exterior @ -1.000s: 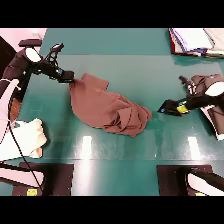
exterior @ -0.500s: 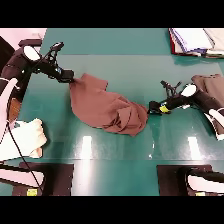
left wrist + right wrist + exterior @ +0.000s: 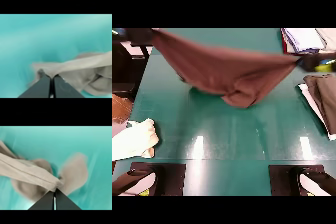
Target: Fold the shirts.
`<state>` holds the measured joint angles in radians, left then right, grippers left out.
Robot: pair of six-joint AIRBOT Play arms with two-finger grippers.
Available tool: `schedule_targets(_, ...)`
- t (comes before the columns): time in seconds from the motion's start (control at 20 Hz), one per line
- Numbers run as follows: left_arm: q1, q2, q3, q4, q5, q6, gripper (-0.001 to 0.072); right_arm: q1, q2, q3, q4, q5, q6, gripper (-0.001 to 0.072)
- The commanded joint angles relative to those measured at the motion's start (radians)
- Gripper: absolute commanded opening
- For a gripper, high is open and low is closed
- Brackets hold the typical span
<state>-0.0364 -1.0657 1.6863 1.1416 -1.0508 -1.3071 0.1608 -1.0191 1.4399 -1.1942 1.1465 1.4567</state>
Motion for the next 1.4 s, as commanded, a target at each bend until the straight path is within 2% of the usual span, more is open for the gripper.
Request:
schedule_targets(0.0,0.000,0.189,0.130,0.002,0.014,-0.002,0.0024,-0.055,0.154,0.176,-0.021,0.066,0.001,0.0016)
schedule_targets(0.15,0.000,0.249,0.236,-0.001,0.010,-0.002,0.0024,-0.089,0.207,0.296,-0.036,0.135,0.002,0.0016)
schedule_targets(0.3,0.000,0.249,0.322,-0.001,0.009,-0.003,0.0024,-0.123,0.186,0.429,-0.037,0.195,0.002,0.0015)
schedule_targets(0.55,0.000,0.148,0.295,0.014,-0.063,-0.023,0.0025,-0.127,0.005,0.629,-0.036,0.290,0.008,0.0015)
schedule_targets(0.9,0.000,-0.279,0.183,0.014,-0.193,-0.024,0.0027,-0.070,-0.321,0.385,-0.039,0.281,0.035,0.0015)
schedule_targets(1.05,0.000,-0.499,0.174,0.013,-0.195,-0.020,0.0027,-0.037,-0.477,0.297,-0.037,0.201,0.035,0.0016)
schedule_targets(1.25,0.000,-0.679,0.174,0.035,-0.139,-0.019,0.0040,-0.030,-0.639,0.321,-0.006,0.125,0.035,0.0017)
schedule_targets(1.3,0.000,-0.696,0.174,0.047,-0.128,-0.020,0.0319,-0.034,-0.669,0.352,-0.001,0.132,0.036,0.0018)
schedule_targets(1.35,0.000,-0.699,0.174,0.060,-0.124,-0.021,0.0553,-0.037,-0.687,0.383,-0.001,0.142,0.036,0.0037)
